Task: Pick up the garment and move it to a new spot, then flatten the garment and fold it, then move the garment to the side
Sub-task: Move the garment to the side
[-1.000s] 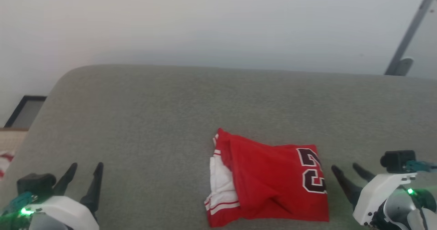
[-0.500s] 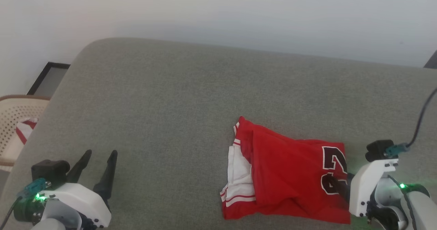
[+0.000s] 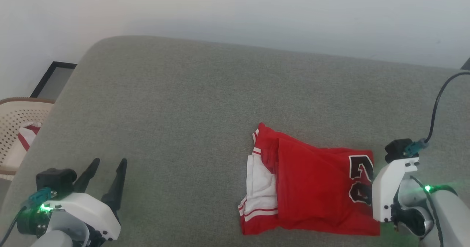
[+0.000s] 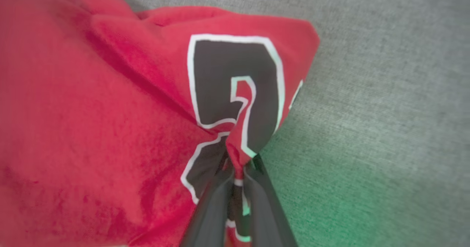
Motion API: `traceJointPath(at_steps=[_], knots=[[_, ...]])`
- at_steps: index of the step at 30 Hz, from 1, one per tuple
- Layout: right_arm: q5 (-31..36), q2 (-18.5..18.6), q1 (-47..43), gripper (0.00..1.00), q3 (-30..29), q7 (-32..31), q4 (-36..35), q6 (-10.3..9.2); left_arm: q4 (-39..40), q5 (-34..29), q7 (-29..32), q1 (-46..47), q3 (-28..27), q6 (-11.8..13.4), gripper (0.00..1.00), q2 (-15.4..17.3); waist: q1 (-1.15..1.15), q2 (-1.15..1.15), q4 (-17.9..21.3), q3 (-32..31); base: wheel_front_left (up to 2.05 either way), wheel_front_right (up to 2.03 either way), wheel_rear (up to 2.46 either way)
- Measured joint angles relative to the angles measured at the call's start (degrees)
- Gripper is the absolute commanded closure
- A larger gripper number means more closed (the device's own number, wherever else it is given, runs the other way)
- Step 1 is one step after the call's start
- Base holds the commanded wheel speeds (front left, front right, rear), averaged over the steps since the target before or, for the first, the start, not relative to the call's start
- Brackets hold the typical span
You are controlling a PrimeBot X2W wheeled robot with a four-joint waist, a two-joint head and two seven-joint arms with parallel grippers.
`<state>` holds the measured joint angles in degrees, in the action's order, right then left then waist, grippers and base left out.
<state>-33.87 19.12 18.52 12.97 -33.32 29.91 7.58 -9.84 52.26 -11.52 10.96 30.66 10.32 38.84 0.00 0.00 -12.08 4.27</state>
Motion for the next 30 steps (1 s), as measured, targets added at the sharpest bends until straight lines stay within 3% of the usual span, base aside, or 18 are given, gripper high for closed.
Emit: traceJointPath(at_steps=[9, 21, 30], knots=[[1.81, 2.2, 1.86, 1.0, -1.91, -1.31, -2.24, -0.02, -0.29, -0.33, -0.33, 1.21, 0.05, -0.4, 0.0, 0.19, 0.0, 0.0, 2.03, 0.3, 0.0, 0.0, 0.0], [4.71, 10.89, 5.65, 1.0, -6.61, -2.94, -4.6, -0.03, -0.78, -2.74, -0.59, 6.18, 1.79, -1.59, 0.0, -1.72, 0.0, 0.0, 9.27, 2.93, 0.0, 0.0, 0.0], [7.06, 16.53, 12.07, 1.0, -8.06, 0.87, -1.02, -0.03, -2.94, -4.81, 0.08, 12.57, 3.68, -3.39, 0.0, -3.87, 0.0, 0.0, 15.38, 6.49, 0.0, 0.0, 0.0]])
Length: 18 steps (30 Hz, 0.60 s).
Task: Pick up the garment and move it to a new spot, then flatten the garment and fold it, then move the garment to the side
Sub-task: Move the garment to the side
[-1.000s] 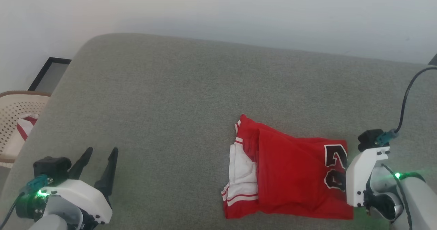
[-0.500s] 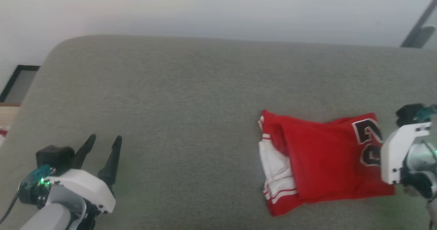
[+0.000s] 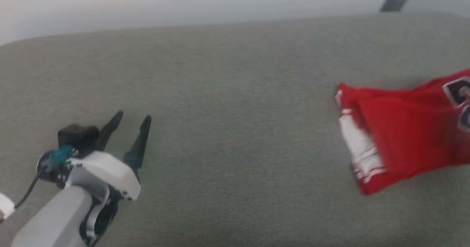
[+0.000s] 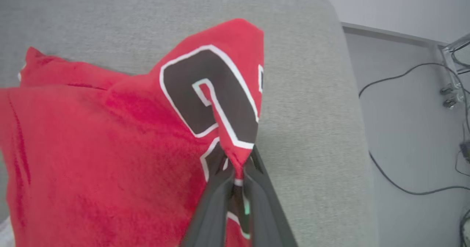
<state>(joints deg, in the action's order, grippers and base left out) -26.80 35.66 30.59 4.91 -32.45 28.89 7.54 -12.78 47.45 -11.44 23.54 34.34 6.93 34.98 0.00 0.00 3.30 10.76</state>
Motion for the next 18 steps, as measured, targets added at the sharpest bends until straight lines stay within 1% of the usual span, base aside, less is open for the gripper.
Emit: traceJointPath(at_steps=[6, 11, 18], knots=[[1.98, 3.24, 5.25, 1.0, 0.47, 5.02, 4.93, 0.0, -1.16, -1.91, 0.81, 4.5, 1.59, -1.05, 0.0, -1.46, 0.0, 0.0, 3.57, 3.23, 0.0, 0.0, 0.0], [4.38, 5.64, 9.64, 1.0, 2.41, 10.48, 9.99, 0.0, -2.22, -2.85, 1.79, 8.55, 2.74, -2.23, 0.0, -2.55, 0.0, 0.0, 5.82, 6.2, 0.0, 0.0, 0.0], [8.39, 6.64, 14.71, 1.0, 5.09, 17.31, 18.09, 0.0, -3.64, -4.58, 2.87, 12.78, 4.15, -3.53, 0.0, -3.83, 0.0, 0.0, 7.58, 9.85, 0.0, 0.0, 0.0]])
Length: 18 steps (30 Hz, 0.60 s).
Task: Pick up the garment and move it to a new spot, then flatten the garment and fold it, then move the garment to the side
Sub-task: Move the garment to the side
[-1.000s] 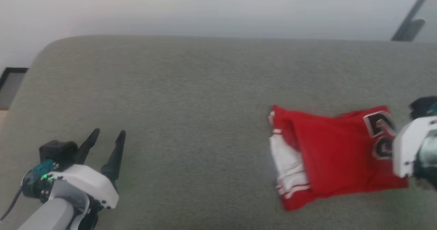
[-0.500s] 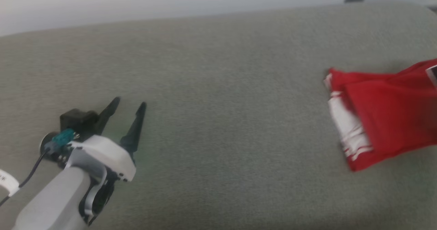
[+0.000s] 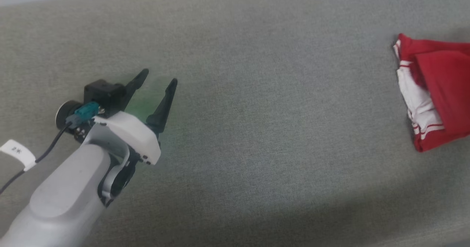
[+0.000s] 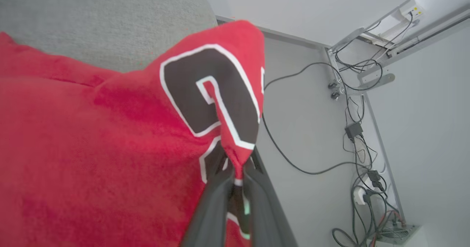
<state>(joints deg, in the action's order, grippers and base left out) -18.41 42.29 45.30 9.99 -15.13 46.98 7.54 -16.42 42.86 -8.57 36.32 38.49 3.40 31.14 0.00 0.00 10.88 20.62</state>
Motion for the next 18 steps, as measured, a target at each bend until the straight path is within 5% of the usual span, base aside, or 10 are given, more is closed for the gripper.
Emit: traceJointPath(at_steps=[13, 14, 16, 18], knots=[[4.85, -5.94, 7.33, 1.0, -0.71, 9.35, 18.28, 0.0, -1.9, -0.53, 0.53, 3.37, 1.22, -1.23, 0.0, -1.38, 0.0, 0.0, -1.07, 2.99, 0.0, 0.0, 0.0], [5.14, -6.19, 7.86, 0.94, -1.12, 9.89, 19.51, 0.0, -1.98, -0.52, 0.54, 3.58, 1.25, -1.24, 0.0, -1.44, 0.0, 0.0, -1.24, 3.03, 0.0, 0.0, 0.0], [6.06, -6.71, 8.45, 0.6, -1.79, 11.43, 21.53, 0.0, -2.12, -0.52, 0.63, 3.85, 1.23, -1.47, 0.0, -1.45, 0.0, 0.0, -1.54, 3.07, 0.0, 0.0, 0.0], [6.83, -7.38, 9.45, 0.0, -1.96, 12.0, 22.58, 0.0, -2.44, -0.38, 0.41, 3.85, 1.15, -1.49, 0.0, -1.43, 0.0, 0.0, -1.7, 2.82, 0.0, 0.0, 0.0]])
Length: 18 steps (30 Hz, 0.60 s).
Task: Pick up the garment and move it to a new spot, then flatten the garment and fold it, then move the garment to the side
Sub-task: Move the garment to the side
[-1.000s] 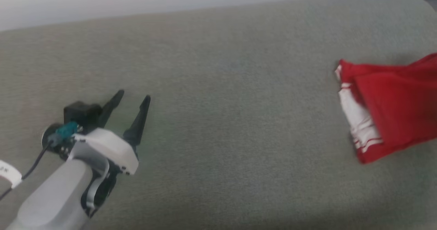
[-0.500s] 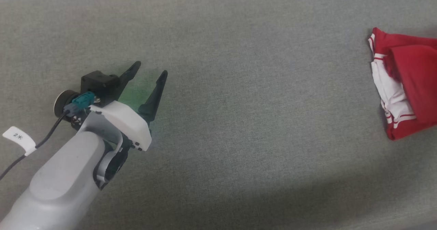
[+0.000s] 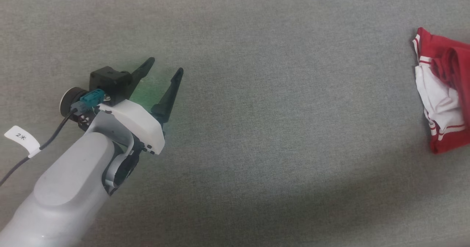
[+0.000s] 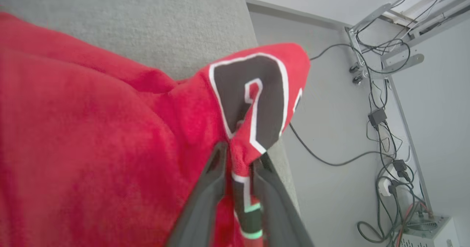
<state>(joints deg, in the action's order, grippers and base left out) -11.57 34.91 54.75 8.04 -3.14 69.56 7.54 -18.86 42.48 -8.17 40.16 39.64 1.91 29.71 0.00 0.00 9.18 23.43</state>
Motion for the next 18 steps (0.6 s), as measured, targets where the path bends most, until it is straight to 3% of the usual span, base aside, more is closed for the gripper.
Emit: traceJointPath(at_steps=[8, 18], knots=[[1.0, -2.14, 2.03, 0.0, 1.43, 3.61, 1.11, 0.0, -0.99, 1.02, -3.15, -2.86, -1.53, 0.42, 0.0, 0.85, 0.0, 0.0, -0.47, -3.3, 0.0, 0.0, 0.0], [-3.22, -3.91, -1.26, 0.0, 3.37, 10.26, -0.04, 0.0, -1.48, 2.79, -5.88, -9.42, -4.38, 1.63, 0.0, 2.57, 0.0, 0.0, -2.01, -9.6, 0.0, 0.0, 0.0]])
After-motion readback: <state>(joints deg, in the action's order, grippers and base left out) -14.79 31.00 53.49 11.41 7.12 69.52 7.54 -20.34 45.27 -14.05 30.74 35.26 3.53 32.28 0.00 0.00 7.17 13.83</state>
